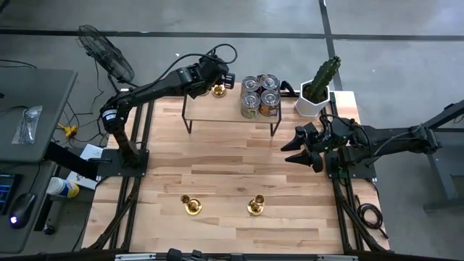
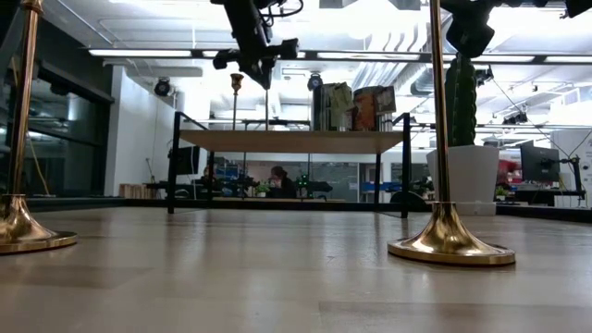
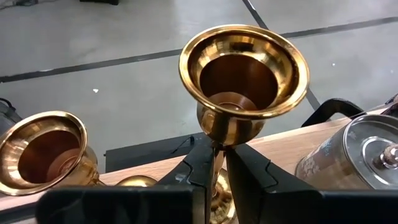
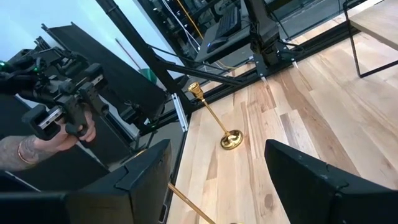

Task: Pick & Place candle stick holders
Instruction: Put the gold candle holder on the shelf

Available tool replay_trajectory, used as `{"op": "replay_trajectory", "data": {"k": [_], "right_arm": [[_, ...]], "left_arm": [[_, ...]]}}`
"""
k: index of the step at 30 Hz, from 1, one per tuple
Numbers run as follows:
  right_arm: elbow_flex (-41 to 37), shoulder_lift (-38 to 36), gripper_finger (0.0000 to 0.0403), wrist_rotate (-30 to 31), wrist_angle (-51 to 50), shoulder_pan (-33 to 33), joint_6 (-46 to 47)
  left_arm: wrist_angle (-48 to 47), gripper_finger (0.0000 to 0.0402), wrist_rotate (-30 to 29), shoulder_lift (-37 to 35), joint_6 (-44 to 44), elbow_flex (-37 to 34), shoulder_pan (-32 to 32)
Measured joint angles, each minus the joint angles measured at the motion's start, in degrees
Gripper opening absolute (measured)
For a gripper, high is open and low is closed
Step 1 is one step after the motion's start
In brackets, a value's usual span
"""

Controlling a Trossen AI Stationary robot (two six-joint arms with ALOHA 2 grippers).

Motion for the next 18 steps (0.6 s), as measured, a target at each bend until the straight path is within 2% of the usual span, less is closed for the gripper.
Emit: {"op": "replay_trajectory", "data": {"k": [18], "right_arm": [[0.0, 0.0, 0.0252, 0.2, 0.0, 0.0, 0.2]], "left_arm": [[0.0, 0.0040, 2.4, 0.0, 2.4, 0.0, 0.0]]}}
